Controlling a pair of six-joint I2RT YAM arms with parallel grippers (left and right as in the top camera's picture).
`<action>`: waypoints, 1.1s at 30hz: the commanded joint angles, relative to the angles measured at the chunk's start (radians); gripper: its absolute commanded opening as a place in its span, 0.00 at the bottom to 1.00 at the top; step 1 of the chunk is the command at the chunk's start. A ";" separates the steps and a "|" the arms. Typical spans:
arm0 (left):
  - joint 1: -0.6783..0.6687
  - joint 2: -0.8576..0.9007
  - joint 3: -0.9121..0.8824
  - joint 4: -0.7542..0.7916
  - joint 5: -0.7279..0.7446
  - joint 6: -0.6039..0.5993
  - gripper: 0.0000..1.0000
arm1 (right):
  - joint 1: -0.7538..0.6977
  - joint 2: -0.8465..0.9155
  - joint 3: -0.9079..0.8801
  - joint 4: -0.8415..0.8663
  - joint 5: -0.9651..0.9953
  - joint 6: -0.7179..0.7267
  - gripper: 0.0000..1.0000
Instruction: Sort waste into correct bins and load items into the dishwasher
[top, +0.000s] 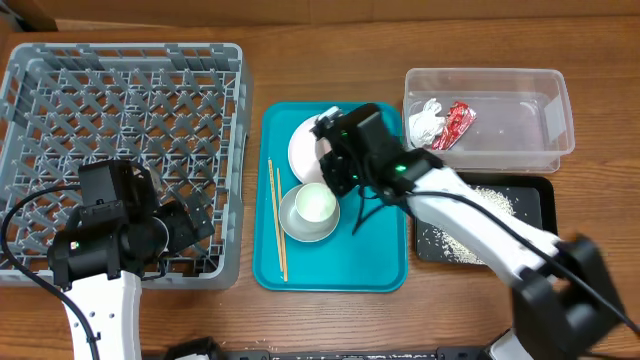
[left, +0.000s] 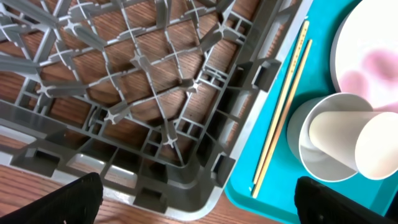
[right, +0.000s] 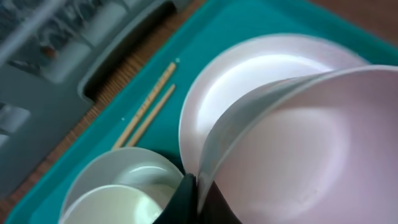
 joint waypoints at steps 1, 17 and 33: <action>0.005 0.003 0.018 0.001 -0.006 0.020 1.00 | -0.001 0.079 0.013 0.047 0.024 -0.001 0.04; 0.005 0.003 0.018 0.001 -0.006 0.020 1.00 | -0.002 -0.042 0.267 -0.388 0.000 0.153 0.48; 0.005 0.003 0.018 0.001 -0.006 0.020 1.00 | 0.024 -0.021 0.031 -0.374 -0.109 0.294 0.41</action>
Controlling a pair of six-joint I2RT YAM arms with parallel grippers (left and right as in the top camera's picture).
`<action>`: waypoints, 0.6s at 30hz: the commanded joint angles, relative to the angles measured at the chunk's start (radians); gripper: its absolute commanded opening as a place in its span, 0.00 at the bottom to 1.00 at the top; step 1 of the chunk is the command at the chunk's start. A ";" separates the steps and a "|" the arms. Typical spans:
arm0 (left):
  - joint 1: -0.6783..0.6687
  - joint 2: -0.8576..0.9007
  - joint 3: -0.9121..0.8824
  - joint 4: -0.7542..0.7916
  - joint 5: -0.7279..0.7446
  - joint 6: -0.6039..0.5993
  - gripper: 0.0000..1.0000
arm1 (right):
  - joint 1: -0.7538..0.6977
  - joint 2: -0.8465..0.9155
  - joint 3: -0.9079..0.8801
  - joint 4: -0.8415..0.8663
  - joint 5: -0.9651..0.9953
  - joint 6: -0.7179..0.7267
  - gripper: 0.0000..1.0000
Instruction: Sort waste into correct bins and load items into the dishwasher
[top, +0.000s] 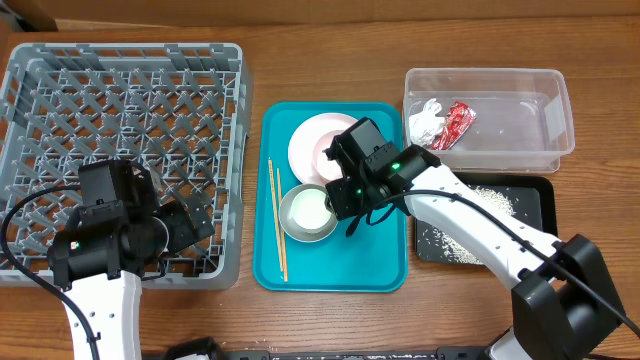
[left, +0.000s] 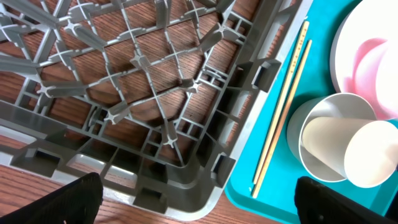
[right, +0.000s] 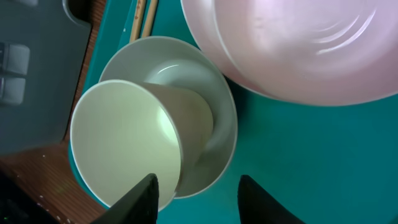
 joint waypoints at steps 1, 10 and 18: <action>0.005 0.003 0.018 0.001 -0.006 0.020 1.00 | 0.005 0.003 -0.017 0.006 -0.019 0.045 0.41; 0.005 0.003 0.018 0.001 -0.006 0.020 1.00 | 0.024 0.003 -0.063 0.051 -0.026 0.075 0.36; 0.005 0.003 0.018 -0.003 -0.006 0.020 1.00 | 0.024 0.038 -0.068 0.054 -0.027 0.153 0.18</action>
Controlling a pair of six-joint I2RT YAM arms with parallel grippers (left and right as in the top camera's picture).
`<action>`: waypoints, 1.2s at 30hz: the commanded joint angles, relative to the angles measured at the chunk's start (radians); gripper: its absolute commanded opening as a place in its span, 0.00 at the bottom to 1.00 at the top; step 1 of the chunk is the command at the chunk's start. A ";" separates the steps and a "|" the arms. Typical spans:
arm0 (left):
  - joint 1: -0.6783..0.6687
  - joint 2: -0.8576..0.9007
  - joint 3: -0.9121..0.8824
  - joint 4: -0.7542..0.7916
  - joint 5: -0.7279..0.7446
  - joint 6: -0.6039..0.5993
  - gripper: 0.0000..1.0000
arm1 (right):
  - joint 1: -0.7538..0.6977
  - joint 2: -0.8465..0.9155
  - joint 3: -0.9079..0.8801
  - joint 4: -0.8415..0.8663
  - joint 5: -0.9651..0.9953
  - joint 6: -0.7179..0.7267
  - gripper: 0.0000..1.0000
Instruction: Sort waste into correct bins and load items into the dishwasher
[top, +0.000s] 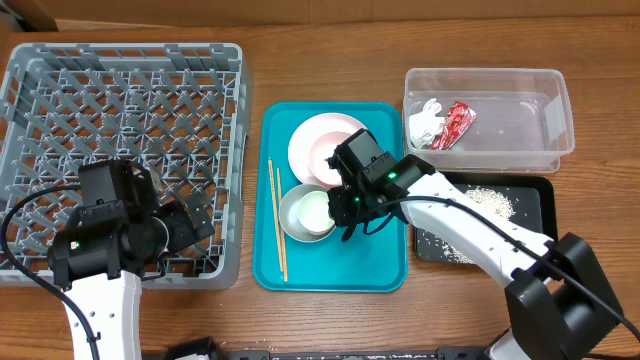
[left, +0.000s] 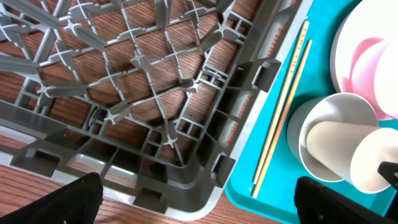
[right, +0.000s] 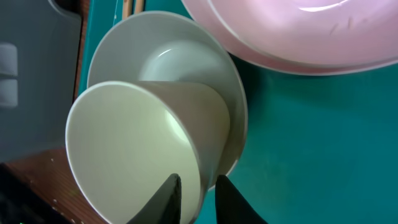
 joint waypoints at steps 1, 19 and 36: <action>0.005 0.003 0.018 -0.005 -0.006 0.020 1.00 | 0.004 0.045 -0.006 0.004 -0.009 0.036 0.13; 0.001 0.003 0.018 0.057 0.296 0.083 0.99 | -0.178 -0.230 0.126 -0.082 -0.008 0.084 0.04; -0.488 0.003 0.018 0.561 0.580 0.118 1.00 | -0.339 -0.233 0.126 -0.071 -0.921 -0.050 0.04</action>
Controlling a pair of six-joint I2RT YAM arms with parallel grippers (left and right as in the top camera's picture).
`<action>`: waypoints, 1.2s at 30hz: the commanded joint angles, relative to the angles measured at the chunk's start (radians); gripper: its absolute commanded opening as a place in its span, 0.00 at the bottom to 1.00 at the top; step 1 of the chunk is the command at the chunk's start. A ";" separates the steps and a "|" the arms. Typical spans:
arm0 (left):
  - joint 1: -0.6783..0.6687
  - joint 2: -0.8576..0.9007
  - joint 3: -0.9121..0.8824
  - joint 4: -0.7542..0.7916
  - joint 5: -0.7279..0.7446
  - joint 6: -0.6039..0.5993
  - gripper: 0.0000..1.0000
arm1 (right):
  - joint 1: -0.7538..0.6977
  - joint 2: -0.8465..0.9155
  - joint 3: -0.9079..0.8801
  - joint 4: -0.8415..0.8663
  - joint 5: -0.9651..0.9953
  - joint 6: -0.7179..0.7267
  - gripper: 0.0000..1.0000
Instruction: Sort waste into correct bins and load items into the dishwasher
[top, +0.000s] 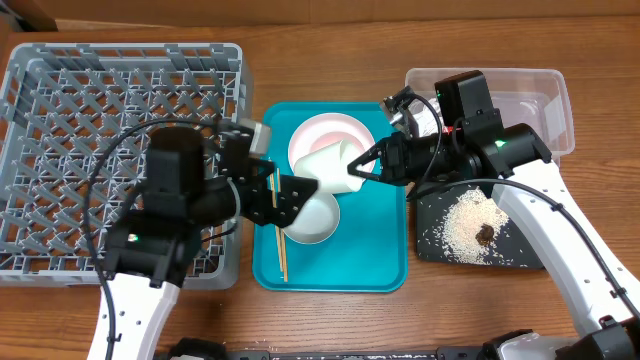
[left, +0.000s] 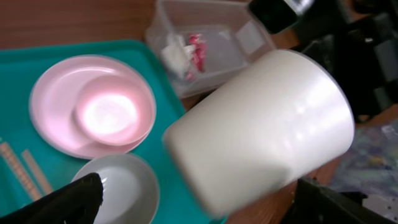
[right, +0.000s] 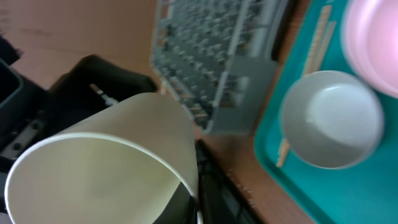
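Observation:
A white paper cup (top: 333, 160) hangs on its side above the teal tray (top: 375, 262), with my right gripper (top: 364, 167) shut on its rim. In the right wrist view the cup (right: 106, 168) fills the lower left, the rim pinched at my right gripper (right: 194, 202). My left gripper (top: 292, 195) stands open over the tray, just left of the cup. The cup (left: 261, 130) looms large ahead of my left gripper (left: 199, 211). On the tray lie a white bowl (left: 115, 190), a pink plate (left: 50, 118) bearing a pink bowl (left: 102, 112), and chopsticks (top: 280, 250).
The grey dish rack (top: 110, 110) stands to the left. A clear bin (top: 520, 110) with wrappers is at the back right. In front of it lies a black tray (top: 535, 215) holding a pile of rice with a brown bit (top: 483, 233).
The cup left the white bowl and now hangs tilted above the tray in my right gripper. My left arm moved from the rack's corner over the tray. The rice in the black tray is heaped.
My right gripper first held the pink bowl over the pink plate. Then the bowl sat on the plate and the gripper was open beside the cup in the white bowl. It then pinched the cup's rim. Now the cup is lifted, with my left gripper open beside it.

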 joint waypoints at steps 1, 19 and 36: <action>-0.063 0.003 0.015 0.050 0.035 0.019 1.00 | 0.002 -0.006 0.018 0.009 -0.216 -0.024 0.04; -0.079 0.003 0.015 0.129 0.112 0.019 0.89 | 0.003 -0.006 0.018 0.026 -0.363 -0.029 0.04; -0.078 0.003 0.015 0.208 0.116 -0.011 0.67 | 0.003 -0.006 0.018 0.005 -0.363 -0.030 0.04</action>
